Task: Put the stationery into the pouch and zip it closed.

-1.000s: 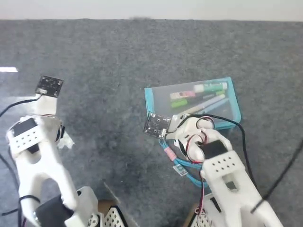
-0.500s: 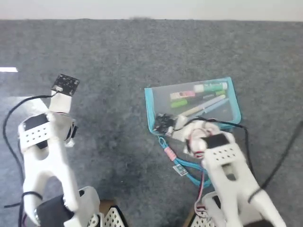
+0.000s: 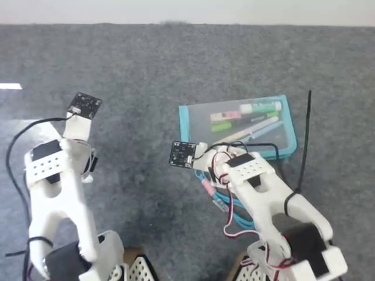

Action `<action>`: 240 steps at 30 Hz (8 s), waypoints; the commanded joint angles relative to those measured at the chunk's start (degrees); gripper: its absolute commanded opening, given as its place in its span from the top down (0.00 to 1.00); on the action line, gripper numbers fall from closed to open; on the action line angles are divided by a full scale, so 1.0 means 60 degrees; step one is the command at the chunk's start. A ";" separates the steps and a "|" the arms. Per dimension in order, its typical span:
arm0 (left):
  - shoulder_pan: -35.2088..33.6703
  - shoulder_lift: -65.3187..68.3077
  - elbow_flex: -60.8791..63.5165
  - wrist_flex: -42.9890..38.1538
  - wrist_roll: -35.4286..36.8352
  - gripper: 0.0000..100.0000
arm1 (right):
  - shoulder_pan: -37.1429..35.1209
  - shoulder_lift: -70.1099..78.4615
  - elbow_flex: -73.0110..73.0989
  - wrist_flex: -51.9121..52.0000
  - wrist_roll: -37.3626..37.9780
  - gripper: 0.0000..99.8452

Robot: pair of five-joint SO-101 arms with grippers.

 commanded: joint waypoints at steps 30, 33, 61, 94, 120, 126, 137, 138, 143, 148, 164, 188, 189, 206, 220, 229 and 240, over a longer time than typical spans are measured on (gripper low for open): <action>0.0059 -0.0029 -0.0095 0.0088 -0.0117 0.87 | 0.0681 0.0051 0.1861 -0.5546 0.0791 1.00; 0.0059 -0.0029 -0.0095 0.0088 -0.0117 0.87 | 0.0681 0.0051 0.1875 -0.5531 0.0967 0.99; 0.0103 -0.0117 -0.0212 0.0029 -0.0103 0.87 | 0.0168 -0.4564 -0.0015 0.0418 -0.0879 0.99; 0.3663 -0.4352 -0.5267 0.4571 0.3985 0.73 | 0.0725 -0.1795 -0.7429 0.7421 -0.1128 0.99; -0.1231 0.1612 -0.6220 0.3004 0.1538 0.73 | -0.1648 -0.4081 0.2813 -0.0256 -0.1026 0.69; -0.1304 0.1612 -0.6220 0.2989 0.1509 0.73 | -0.1502 -0.4154 0.3619 -0.1429 -0.1026 0.70; -0.1304 0.1612 -0.6220 0.2989 0.1509 0.73 | -0.1326 -0.4154 0.3678 -0.1516 -0.0821 0.95; -0.1304 0.1612 -0.6220 0.2989 0.1509 0.73 | -0.1326 -0.4154 0.3678 -0.1487 -0.0674 0.96; -0.1289 0.1612 -0.6220 0.3018 0.1509 0.73 | -0.1209 -0.4154 0.3678 -0.1458 -0.0366 0.99; -0.1245 0.1597 -0.6249 0.3033 0.1509 0.73 | -0.0374 -0.4447 0.2799 -0.0769 -0.0454 0.99; -0.1245 0.1612 -0.7480 0.4059 0.1509 0.73 | -0.0139 -0.6733 -0.2549 0.4857 -0.1758 0.99; -0.1128 0.1363 -0.6176 0.3238 0.0835 0.73 | -0.3802 -0.7744 0.3722 0.2982 -0.2740 0.60; -0.1275 0.1538 -0.6190 0.3106 0.0777 0.73 | -0.4081 -0.7993 0.4117 0.2703 -0.2740 0.61; -0.2051 0.1905 -0.6190 0.2725 0.0469 0.73 | -0.4051 -1.0527 0.6212 0.1722 -0.1729 0.72; -0.1993 0.1905 -0.6176 0.2784 0.0484 0.73 | -0.2103 -1.0454 0.6139 0.2059 -0.0293 0.72; -0.1978 0.1905 -0.6176 0.2740 0.0498 0.73 | -0.2718 -0.5927 0.3355 0.2879 -0.1070 0.72; -0.2051 0.1919 -0.6293 0.2711 0.0484 0.73 | -0.2879 -0.2982 0.1773 0.2176 -0.1436 0.89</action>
